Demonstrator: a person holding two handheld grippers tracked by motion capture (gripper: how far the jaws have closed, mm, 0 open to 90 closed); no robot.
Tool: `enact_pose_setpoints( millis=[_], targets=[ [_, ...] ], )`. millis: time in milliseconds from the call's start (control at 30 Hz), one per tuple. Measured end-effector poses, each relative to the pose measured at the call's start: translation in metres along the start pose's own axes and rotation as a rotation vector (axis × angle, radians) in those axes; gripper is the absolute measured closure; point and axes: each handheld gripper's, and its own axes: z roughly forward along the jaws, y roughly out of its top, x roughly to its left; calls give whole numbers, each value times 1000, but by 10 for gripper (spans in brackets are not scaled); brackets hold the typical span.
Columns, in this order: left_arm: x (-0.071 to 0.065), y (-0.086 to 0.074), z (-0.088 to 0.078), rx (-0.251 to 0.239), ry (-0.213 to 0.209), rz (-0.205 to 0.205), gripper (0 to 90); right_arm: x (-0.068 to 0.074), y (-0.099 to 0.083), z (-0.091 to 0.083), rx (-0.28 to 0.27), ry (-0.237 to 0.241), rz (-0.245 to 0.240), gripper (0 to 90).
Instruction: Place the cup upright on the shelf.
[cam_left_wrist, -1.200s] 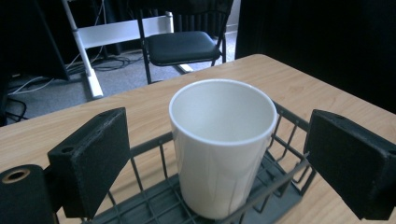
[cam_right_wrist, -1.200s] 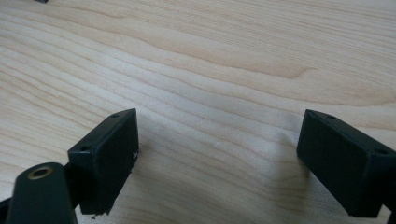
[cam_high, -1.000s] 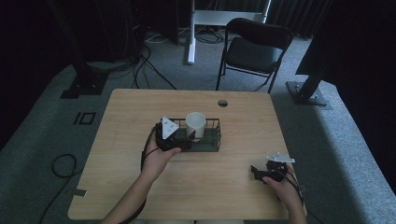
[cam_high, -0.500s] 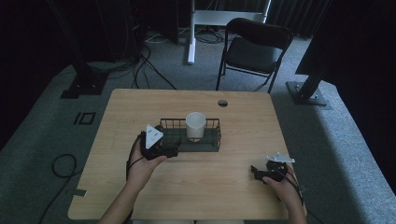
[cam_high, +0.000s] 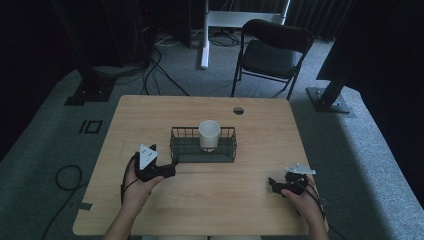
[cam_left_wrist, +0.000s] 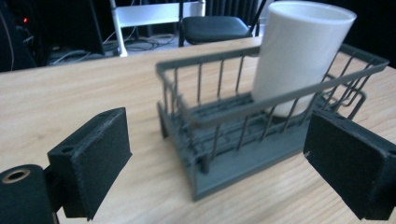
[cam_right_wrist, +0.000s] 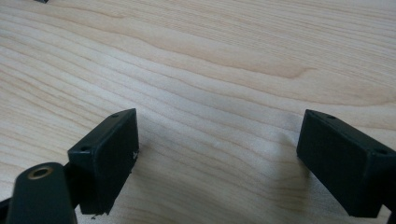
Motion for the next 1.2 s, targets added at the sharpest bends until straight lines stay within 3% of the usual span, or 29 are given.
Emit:
enact_pose_setpoints(
  millis=[400,667,700,1000,1133,1200],
  targets=[
    [32,-42,-11,66,92,-75,77,0,0,0,0,0,-1,125],
    [56,-64,-23,157,164,-140,77,0,0,0,0,0,0,125],
    [62,-67,-26,170,183,-164,77,0,0,0,0,0,-1,125],
    [80,-78,-35,242,252,-168,77,0,0,0,-1,0,0,125],
    [89,-86,-39,284,286,-135,77,0,0,0,0,0,-1,125],
    [91,-87,-41,296,293,-137,77,0,0,0,0,0,0,125]
  ],
)
